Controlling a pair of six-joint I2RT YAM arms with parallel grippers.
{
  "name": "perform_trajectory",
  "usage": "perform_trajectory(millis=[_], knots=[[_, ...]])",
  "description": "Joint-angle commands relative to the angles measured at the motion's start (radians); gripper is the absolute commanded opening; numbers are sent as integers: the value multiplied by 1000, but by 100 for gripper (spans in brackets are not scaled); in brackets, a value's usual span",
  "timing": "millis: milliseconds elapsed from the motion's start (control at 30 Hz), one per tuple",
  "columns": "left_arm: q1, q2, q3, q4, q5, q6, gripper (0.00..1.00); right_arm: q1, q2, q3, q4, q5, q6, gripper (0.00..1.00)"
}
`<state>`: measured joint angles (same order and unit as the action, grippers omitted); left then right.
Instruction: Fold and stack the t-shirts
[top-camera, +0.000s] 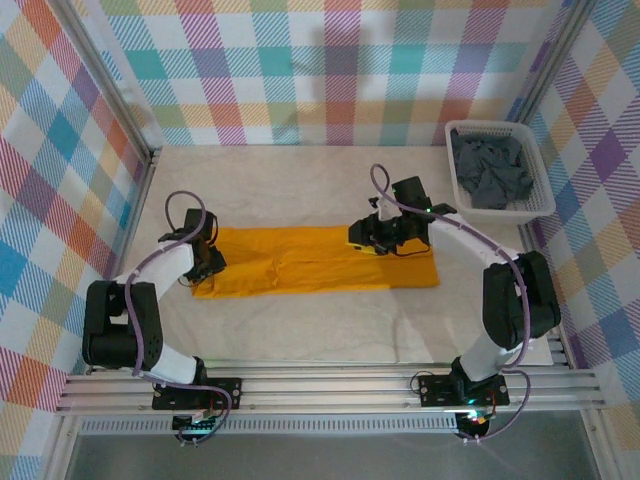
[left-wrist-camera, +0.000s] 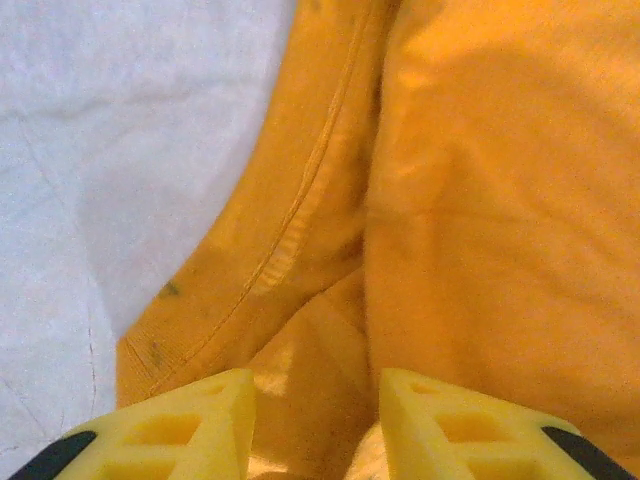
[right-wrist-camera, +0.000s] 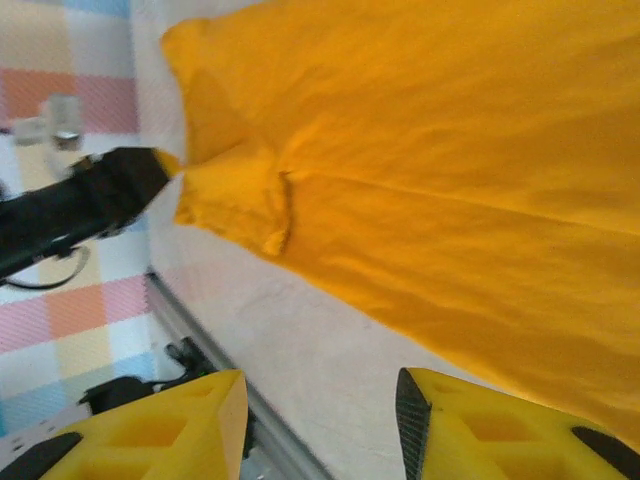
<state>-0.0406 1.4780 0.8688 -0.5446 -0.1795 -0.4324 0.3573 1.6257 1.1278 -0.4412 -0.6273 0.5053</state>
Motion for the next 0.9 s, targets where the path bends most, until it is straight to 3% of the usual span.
perform_trajectory(millis=[0,133,233,333,533,667,867], knots=[[-1,-86,55,-119,-39,-142,39,-51,-13,32,-123,132,-79,42],[-81,-144,47,-136,64,-351,35,-99,37,92,-223,295,-184,38],[-149,-95,67,-138,80,-468,28,-120,102,150,-275,439,-257,33],[-156,-16,79,-72,101,-546,21,-129,172,216,-310,541,-292,29],[-154,251,256,-104,93,-509,10,-128,327,322,-365,662,-285,23],[-129,382,327,-138,80,-459,8,-128,411,369,-447,711,-279,23],[-101,565,501,-144,101,-381,8,-113,401,314,-531,701,-229,28]])
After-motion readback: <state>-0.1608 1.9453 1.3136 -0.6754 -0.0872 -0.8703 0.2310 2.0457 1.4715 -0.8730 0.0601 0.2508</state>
